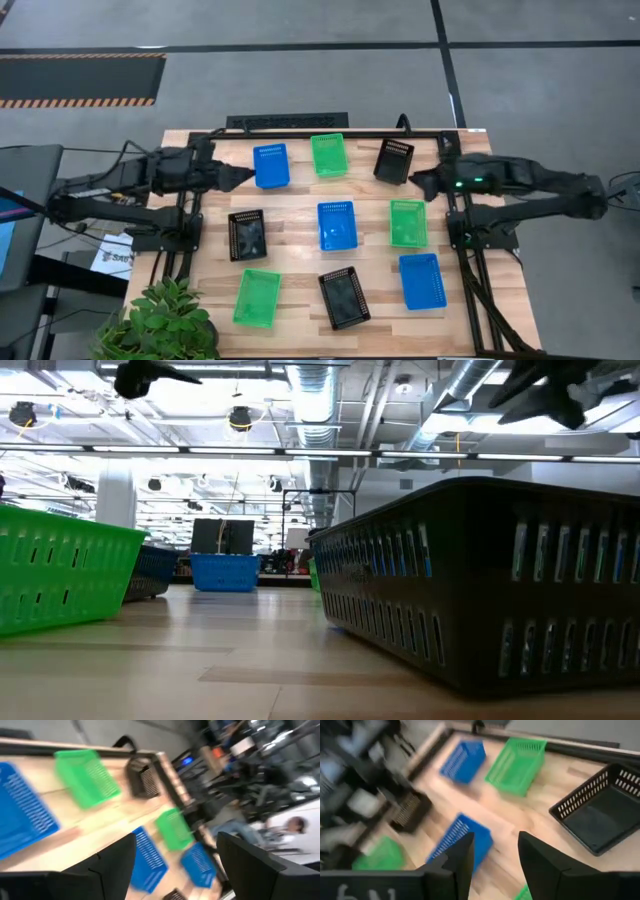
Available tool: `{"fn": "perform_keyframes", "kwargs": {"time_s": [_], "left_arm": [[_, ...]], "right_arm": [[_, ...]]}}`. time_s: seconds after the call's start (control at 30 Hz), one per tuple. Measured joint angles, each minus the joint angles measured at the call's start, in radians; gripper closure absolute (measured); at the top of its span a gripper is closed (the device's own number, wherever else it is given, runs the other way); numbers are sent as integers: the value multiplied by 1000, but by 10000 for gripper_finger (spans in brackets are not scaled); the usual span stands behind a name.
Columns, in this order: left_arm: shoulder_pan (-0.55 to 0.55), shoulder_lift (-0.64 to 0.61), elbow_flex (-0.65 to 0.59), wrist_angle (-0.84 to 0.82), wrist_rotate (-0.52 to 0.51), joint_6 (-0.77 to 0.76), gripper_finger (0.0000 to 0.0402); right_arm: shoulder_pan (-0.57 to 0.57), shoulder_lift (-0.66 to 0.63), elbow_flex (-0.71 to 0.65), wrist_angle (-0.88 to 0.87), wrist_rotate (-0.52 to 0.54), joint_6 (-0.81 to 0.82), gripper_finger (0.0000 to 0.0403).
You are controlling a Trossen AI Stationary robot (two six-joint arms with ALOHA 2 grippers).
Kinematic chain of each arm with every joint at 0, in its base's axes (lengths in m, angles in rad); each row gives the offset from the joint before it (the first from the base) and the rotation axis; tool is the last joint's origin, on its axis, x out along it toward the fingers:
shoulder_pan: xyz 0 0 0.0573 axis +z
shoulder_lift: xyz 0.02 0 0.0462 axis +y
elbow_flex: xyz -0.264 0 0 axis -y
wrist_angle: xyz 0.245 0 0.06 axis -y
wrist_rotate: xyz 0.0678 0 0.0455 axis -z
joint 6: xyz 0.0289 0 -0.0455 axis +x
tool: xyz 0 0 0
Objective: Stack baskets by color
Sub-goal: Stack the middle blue bin on the top blue bin
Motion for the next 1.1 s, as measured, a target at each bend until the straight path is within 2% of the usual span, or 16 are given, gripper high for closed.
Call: {"fn": "perform_keyframes", "kwargs": {"time_s": [0.17,0.37,0.57,0.8,1.1], "left_arm": [[0,47,54,-173,-16,-91,136],[0,53,55,-273,-25,-119,136],[0,37,55,-316,-46,-108,136],[0,30,55,-371,-60,-101,136],[0,31,55,-434,-69,-76,136]], "right_arm": [[2,236,49,51,-60,-49,198],[11,507,49,110,-108,84,155],[46,710,49,253,-111,132,148],[55,859,49,333,-112,180,148],[53,956,50,398,-168,183,148]]}}
